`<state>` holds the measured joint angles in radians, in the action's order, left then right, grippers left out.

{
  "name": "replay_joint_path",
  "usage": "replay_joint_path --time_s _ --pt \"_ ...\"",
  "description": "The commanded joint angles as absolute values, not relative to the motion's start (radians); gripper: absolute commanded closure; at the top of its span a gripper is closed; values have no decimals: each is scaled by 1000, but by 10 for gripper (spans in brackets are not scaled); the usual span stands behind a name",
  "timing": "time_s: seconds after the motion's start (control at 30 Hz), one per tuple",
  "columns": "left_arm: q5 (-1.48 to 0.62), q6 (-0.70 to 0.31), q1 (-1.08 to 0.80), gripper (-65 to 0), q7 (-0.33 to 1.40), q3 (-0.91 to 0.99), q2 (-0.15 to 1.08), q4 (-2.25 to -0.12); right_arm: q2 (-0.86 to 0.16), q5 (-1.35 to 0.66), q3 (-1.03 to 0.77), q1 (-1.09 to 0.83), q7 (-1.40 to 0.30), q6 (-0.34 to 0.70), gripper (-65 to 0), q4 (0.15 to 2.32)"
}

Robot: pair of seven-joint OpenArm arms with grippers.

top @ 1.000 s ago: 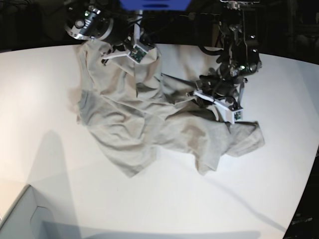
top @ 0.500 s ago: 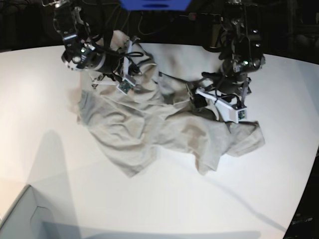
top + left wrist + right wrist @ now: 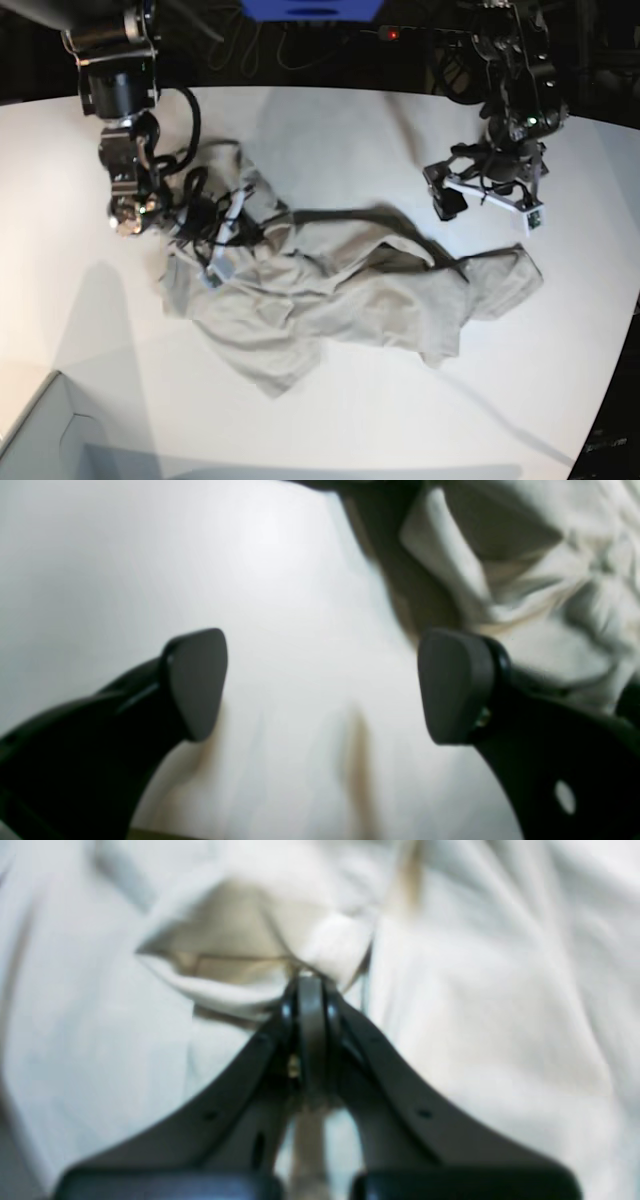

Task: Layout the t-shirt on the table in an organized manner, then fold the t-shirt properly
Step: 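Regrasp the shirt edges with both grippers, spreading them apart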

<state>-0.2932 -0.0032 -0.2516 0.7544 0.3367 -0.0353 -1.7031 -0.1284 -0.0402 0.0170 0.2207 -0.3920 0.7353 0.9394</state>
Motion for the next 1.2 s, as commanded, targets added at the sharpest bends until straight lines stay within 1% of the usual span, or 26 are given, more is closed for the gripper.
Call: replay_joint_path --time_s 0.0,0.1,0.2,0.27,0.33,0.47,0.57,0.67,0.77,0.87,0.93,1.03,1.17 --pt "-298 -5 -246 -584 739 338 -22 -1719 -153 -1 -19 254 -424 698 0 917" --pt "-298 -5 -246 -584 737 340 8 -1716 -176 -1 -85 303 -429 698 0 914" --pt "-298 -5 -243 -585 737 380 18 -1710 -191 -1 -108 294 -429 698 0 1009" --pt "-298 -5 -226 -585 737 407 18 -1716 -193 -1 -136 236 -430 698 0 1121" --pt "-298 -5 -213 -585 739 426 21 -1718 -185 -2 -199 168 -430 698 0 1277" --pt "-298 -5 -188 -585 739 426 24 -1722 -131 -4 -323 38 -429 698 0 1554" --pt "-298 -5 -153 -585 739 426 24 -1712 -93 -5 -401 -54 -423 698 0 1702" --pt "-295 -5 -117 -585 739 426 24 -1709 -77 -5 -447 -143 -420 698 0 1779" --pt "-292 -5 -87 -585 739 426 24 -1709 -74 -5 -449 -234 -404 698 0 1817" --pt "-292 -5 -65 -585 739 426 25 -1709 -74 -5 -467 -302 -302 698 0 1819" --pt "-298 -5 -64 -585 739 426 48 -1709 -65 -7 -513 -340 -222 698 0 1813" --pt "-298 -4 -64 -585 739 424 54 -1699 -42 -2 -558 -349 -142 698 0 1736" --pt "-298 -4 -64 -585 734 424 58 -1612 -64 -2 -561 -349 -128 698 0 1621"
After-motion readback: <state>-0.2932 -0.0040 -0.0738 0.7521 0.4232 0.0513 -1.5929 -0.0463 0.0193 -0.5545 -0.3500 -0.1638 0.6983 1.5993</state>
